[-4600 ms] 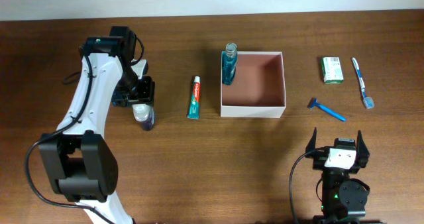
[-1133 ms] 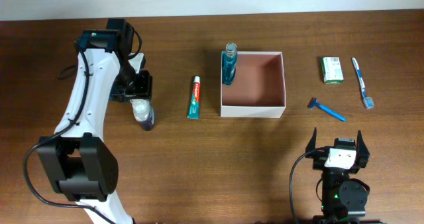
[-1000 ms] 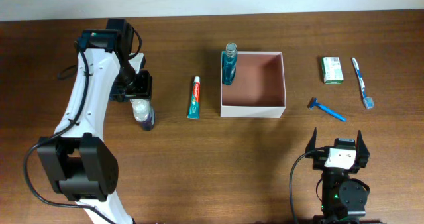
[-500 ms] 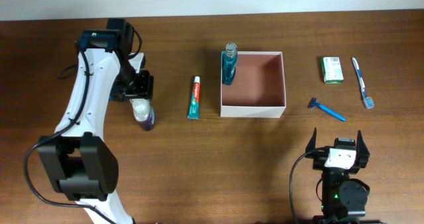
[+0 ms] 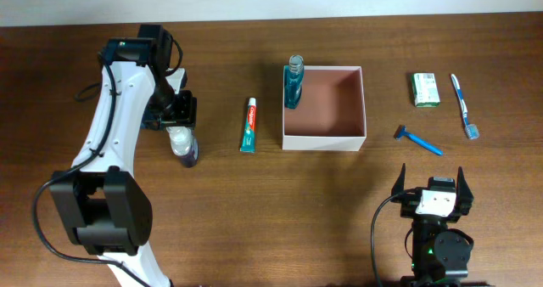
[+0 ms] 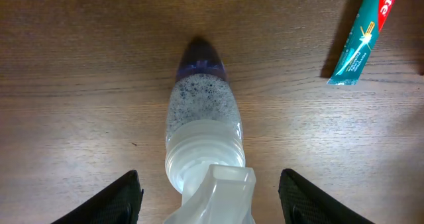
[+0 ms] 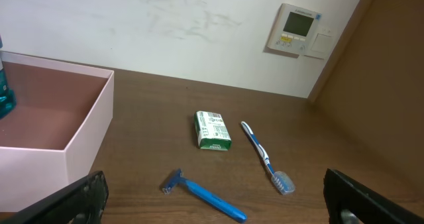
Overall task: Pack container
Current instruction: 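Close the left gripper around the foam pump bottle's pump head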
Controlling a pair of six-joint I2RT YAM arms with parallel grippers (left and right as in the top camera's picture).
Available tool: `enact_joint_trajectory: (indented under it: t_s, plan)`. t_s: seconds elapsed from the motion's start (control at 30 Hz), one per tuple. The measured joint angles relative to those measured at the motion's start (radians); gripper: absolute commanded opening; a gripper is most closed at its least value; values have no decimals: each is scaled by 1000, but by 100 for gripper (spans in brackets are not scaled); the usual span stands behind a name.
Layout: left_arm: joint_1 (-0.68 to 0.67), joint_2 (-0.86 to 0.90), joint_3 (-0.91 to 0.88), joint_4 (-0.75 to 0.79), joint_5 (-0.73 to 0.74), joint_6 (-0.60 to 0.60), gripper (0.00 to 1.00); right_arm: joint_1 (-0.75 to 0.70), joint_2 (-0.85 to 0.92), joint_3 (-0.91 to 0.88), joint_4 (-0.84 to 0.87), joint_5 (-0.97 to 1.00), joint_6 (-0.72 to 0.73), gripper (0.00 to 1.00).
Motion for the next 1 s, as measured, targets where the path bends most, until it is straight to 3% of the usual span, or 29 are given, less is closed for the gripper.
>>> enact_joint_trajectory:
  t_s: [0.03,0.1,0.23,0.7,1.0]
  plan:
    - [0,0,0,0,0,0,68,0,0,0,0,0,0,99]
    - [0,0,0,0,0,0,57,0,0,0,0,0,0,99]
    - [0,0,0,-5,-3,0,52,0,0,0,0,0,0,99]
    - [0,0,0,-23,-3,0,41,0,0,0,0,0,0,99]
    - [0,1,0,-27,-3,0,28,0,0,0,0,0,0,99]
